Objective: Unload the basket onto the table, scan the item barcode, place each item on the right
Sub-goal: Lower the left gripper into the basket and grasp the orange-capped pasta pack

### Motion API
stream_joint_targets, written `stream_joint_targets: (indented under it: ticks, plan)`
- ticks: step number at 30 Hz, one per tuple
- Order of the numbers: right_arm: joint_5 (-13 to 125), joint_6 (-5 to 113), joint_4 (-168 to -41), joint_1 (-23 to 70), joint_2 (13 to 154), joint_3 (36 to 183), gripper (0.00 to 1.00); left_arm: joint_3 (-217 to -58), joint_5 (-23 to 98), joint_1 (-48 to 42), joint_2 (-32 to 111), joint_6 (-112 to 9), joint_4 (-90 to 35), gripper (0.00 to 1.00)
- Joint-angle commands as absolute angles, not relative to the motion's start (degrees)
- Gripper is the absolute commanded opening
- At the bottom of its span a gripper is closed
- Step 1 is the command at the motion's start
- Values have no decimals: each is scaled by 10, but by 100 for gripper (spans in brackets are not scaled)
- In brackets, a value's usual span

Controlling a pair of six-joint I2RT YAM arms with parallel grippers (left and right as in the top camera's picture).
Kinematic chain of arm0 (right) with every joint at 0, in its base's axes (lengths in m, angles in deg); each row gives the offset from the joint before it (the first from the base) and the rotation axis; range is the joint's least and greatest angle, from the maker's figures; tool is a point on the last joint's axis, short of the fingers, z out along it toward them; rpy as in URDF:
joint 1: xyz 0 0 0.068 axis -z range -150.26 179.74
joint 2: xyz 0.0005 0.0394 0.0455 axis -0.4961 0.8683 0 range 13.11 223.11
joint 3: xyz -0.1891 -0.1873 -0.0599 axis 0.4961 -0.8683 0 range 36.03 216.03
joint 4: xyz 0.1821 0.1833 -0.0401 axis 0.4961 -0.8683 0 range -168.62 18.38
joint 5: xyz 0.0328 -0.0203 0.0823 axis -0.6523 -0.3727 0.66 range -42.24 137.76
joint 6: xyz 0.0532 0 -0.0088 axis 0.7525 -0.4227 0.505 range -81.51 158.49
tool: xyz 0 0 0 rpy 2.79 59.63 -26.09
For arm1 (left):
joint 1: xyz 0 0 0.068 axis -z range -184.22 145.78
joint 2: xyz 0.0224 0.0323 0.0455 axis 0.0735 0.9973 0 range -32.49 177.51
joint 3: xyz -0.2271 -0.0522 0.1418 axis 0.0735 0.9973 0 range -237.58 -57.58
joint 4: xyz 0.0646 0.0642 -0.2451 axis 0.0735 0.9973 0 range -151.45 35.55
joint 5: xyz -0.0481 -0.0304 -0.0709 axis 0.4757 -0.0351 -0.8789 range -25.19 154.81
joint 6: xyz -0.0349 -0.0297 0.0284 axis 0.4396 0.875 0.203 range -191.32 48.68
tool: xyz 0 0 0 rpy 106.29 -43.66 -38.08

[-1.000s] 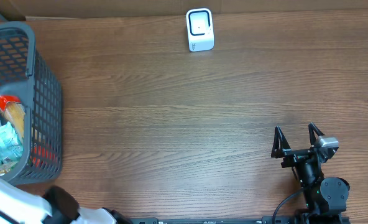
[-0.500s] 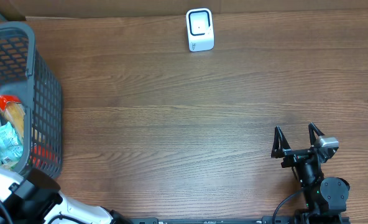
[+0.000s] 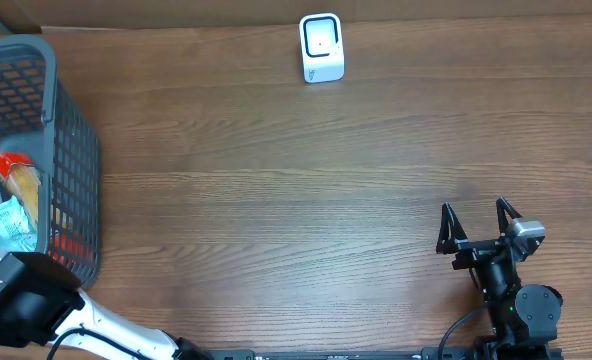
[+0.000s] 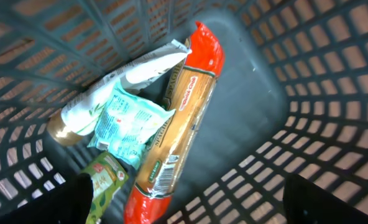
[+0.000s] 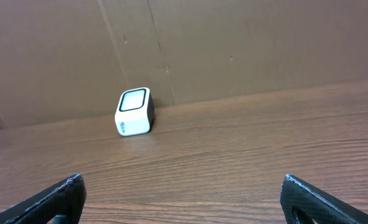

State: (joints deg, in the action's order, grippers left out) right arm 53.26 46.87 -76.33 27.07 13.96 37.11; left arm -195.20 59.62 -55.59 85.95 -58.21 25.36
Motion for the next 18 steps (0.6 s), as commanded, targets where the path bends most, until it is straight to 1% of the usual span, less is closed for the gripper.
stream_joint_targets:
  ticks: [1,4,7,9,11,18]
  plan:
    - [525,470,-761,268,133,365,100,-1945,577,-543,883,-642,249,88]
    - [525,471,-761,268,133,365,100,-1941,584,-517,910,-656,250,86]
    - [525,470,-761,268,133,365,100,-1927,629,-492,936,-644,251,84]
    - [525,471,-761,268,133,365,100,-1895,654,-487,945,-629,249,82]
    - [525,470,-761,268,133,365,100,-1863,653,-487,946,-629,236,79]
    - [525,470,-761,268,133,365,100,-1771,656,-484,946,-630,189,77]
